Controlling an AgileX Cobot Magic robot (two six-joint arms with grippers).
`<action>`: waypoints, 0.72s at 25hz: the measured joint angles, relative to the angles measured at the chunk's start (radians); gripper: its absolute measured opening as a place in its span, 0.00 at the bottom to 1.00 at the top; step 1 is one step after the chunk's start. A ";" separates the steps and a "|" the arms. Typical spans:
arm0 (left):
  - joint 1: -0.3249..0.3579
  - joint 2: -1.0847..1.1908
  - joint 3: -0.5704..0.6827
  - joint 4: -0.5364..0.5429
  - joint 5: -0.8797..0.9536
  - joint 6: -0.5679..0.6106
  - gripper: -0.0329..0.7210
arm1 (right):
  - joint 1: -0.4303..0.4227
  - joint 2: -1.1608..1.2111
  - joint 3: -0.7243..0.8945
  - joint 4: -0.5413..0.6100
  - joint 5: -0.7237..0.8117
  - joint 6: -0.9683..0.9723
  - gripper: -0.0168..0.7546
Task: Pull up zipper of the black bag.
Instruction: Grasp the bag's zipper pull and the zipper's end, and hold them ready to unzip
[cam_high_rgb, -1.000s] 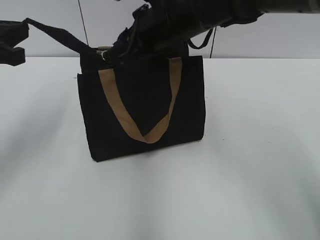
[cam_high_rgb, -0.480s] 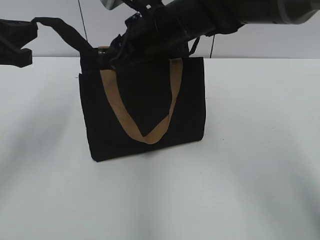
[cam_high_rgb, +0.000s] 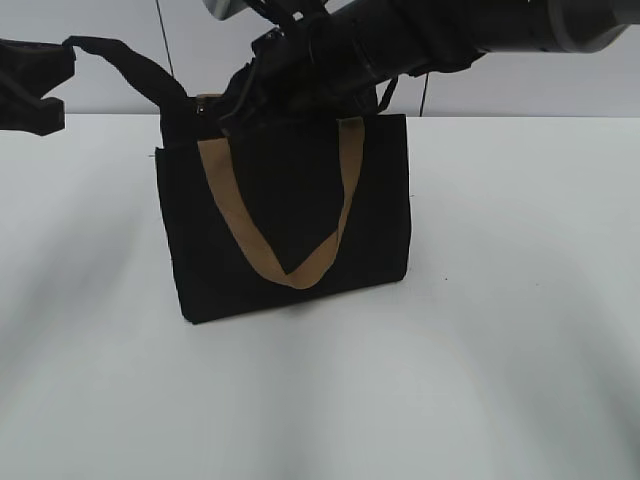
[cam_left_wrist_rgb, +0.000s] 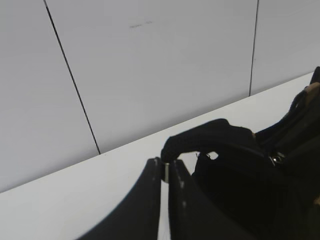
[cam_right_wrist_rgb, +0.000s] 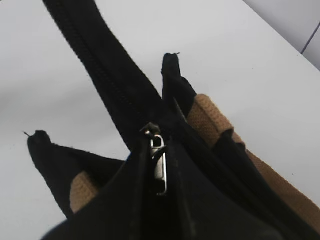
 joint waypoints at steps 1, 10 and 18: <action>0.000 0.000 0.000 0.000 0.001 0.000 0.04 | 0.000 0.000 0.000 0.000 0.000 0.003 0.10; 0.000 0.000 0.000 0.000 0.098 0.000 0.04 | -0.024 -0.025 0.000 -0.002 0.007 0.054 0.10; -0.005 0.000 0.000 0.001 0.164 0.000 0.04 | -0.059 -0.046 0.000 -0.016 0.065 0.087 0.10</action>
